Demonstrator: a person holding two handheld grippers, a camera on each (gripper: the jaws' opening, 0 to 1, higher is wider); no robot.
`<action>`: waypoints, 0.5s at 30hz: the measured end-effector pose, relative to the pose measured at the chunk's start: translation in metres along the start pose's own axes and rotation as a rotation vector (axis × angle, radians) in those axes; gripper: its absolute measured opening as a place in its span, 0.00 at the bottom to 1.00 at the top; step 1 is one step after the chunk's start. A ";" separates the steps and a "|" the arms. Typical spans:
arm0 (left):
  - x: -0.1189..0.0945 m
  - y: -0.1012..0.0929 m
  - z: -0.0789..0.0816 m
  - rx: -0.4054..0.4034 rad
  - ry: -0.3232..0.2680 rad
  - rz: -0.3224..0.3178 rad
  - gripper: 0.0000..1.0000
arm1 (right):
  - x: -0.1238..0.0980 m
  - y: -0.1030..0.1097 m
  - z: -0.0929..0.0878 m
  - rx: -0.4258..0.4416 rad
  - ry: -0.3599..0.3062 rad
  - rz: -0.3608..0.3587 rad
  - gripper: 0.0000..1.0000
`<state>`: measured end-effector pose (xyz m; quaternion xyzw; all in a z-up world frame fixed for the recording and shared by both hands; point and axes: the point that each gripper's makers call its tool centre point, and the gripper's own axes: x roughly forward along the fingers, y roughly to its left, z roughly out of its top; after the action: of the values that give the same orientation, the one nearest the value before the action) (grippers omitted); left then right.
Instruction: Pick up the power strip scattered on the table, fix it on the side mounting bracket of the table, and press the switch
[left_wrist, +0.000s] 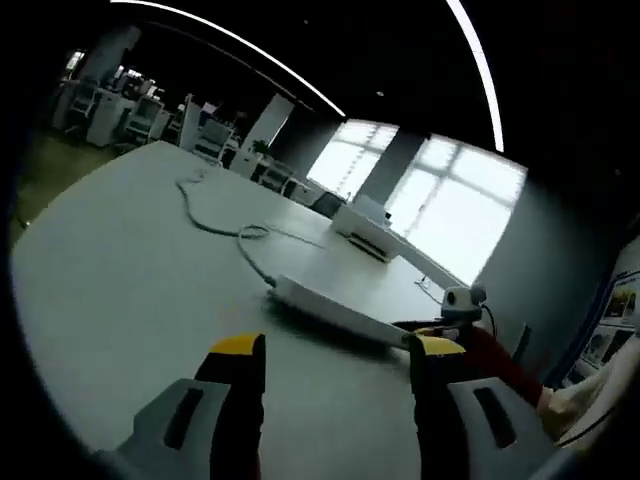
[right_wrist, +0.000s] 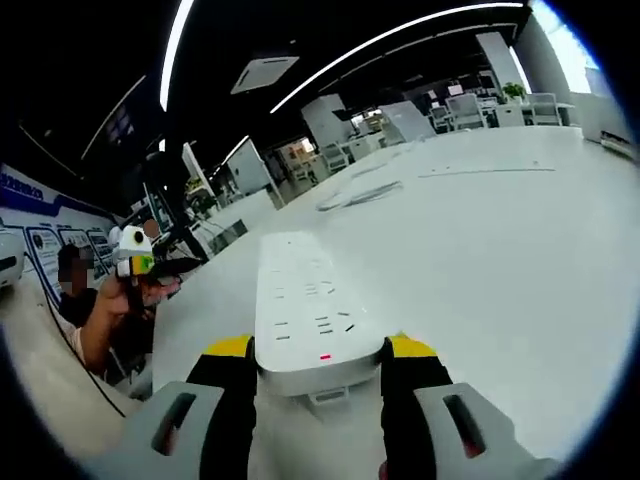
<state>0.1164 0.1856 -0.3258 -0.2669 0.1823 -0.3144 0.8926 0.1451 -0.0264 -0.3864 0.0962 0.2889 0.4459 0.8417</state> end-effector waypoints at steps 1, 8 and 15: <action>0.002 0.000 0.001 -0.022 -0.006 0.001 0.64 | 0.000 0.000 0.000 0.000 0.000 -0.002 0.44; 0.019 -0.002 0.002 -0.202 -0.034 -0.006 0.69 | -0.001 0.000 0.000 0.009 0.000 -0.005 0.44; 0.033 0.001 0.010 -0.421 -0.106 -0.013 0.69 | -0.001 0.000 0.000 0.009 -0.002 -0.011 0.44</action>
<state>0.1461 0.1681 -0.3242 -0.4646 0.1949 -0.2609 0.8235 0.1453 -0.0273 -0.3859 0.0990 0.2906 0.4400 0.8439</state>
